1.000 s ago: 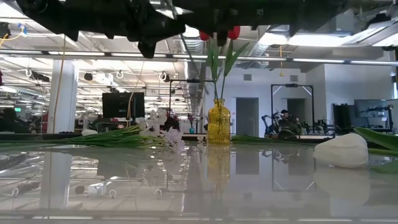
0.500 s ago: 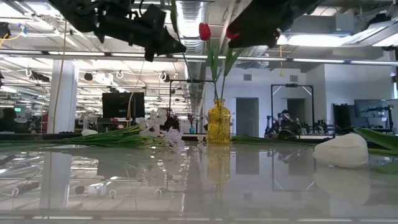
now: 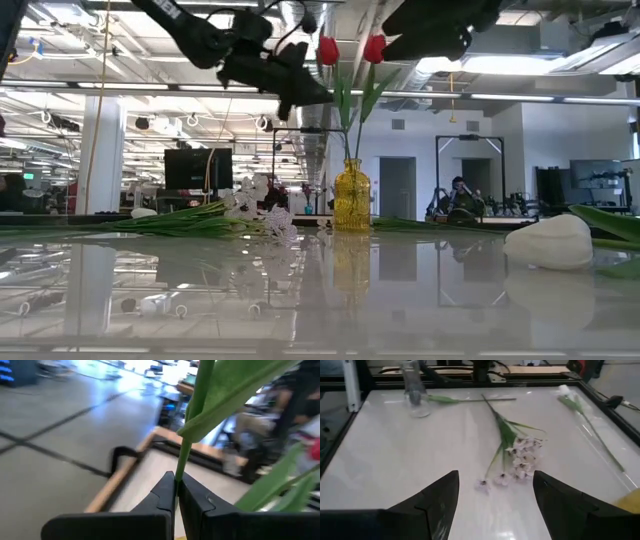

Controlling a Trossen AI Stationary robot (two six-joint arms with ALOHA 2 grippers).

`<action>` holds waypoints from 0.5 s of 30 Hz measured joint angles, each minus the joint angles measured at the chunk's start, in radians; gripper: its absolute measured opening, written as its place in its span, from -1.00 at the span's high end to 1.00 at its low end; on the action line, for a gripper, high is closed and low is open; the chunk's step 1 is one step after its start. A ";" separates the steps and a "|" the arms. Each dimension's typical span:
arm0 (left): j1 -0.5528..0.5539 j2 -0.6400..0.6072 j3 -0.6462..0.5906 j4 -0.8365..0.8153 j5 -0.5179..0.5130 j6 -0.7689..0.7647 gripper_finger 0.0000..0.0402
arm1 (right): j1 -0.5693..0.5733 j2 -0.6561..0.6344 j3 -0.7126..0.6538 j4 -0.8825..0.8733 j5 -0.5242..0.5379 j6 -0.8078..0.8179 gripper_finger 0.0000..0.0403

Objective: Sort flowers into vase by color
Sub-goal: Put the bottom black tulip into the yellow vase

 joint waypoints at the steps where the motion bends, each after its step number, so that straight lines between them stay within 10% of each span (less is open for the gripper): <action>1: -0.003 0.017 0.018 -0.002 0.022 -0.007 1.00 | 0.007 0.000 0.000 -0.005 0.000 0.000 -0.40; 15: -0.033 0.044 0.059 -0.072 0.045 0.001 1.00 | 0.041 0.000 0.000 -0.063 0.002 -0.006 -0.40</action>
